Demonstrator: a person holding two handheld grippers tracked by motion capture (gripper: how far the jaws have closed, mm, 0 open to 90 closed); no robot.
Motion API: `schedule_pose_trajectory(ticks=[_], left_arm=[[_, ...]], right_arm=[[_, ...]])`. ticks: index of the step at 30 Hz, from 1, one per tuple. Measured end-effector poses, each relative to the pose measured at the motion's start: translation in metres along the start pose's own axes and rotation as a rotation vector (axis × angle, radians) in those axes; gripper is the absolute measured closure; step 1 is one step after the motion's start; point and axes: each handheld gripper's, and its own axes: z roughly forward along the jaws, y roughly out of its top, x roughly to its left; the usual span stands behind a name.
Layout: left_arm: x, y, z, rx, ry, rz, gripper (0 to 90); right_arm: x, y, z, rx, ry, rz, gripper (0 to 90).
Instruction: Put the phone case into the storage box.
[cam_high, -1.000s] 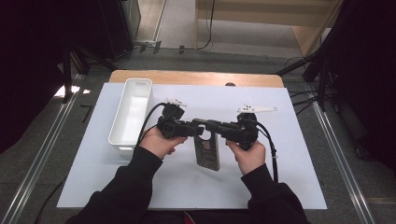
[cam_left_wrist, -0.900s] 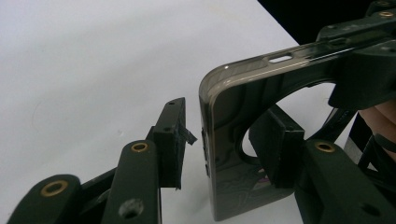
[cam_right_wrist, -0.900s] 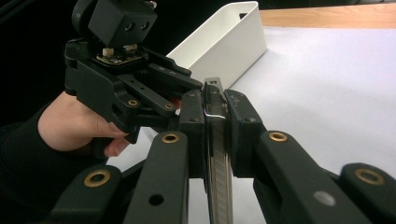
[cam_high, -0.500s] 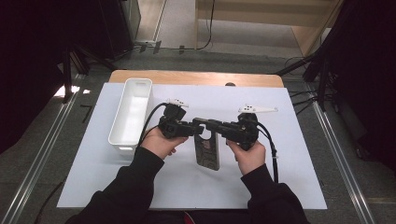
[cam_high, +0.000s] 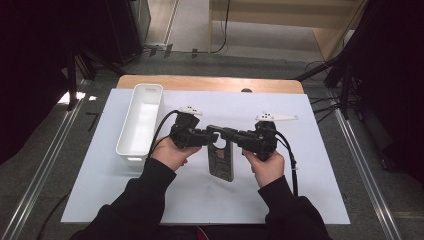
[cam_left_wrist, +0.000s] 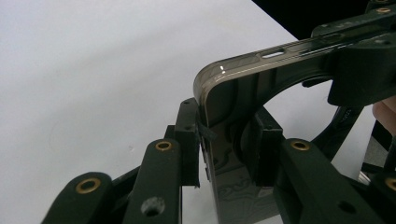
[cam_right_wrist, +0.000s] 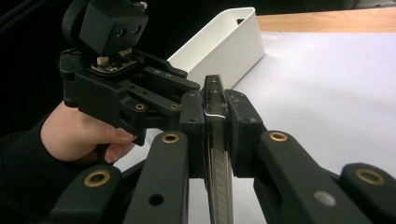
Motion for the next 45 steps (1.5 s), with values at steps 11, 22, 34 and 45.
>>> schedule_pose_trajectory(ticks=[11, 22, 34, 45], left_arm=[[0.000, 0.000, -0.001, -0.001, 0.003, -0.008, 70.8], [0.000, 0.000, -0.001, 0.000, 0.005, 0.000, 70.9], [0.003, 0.001, -0.005, -0.012, 0.012, 0.004, 70.9], [0.007, 0.004, -0.013, -0.018, 0.034, 0.007, 70.9]], right_arm=[[0.001, 0.000, 0.000, -0.001, -0.002, 0.001, 77.2], [0.002, 0.000, 0.001, 0.007, -0.003, 0.009, 73.7], [0.000, 0.002, 0.001, 0.031, -0.003, -0.012, 56.7], [-0.002, 0.000, 0.001, 0.092, 0.024, -0.050, 38.8]])
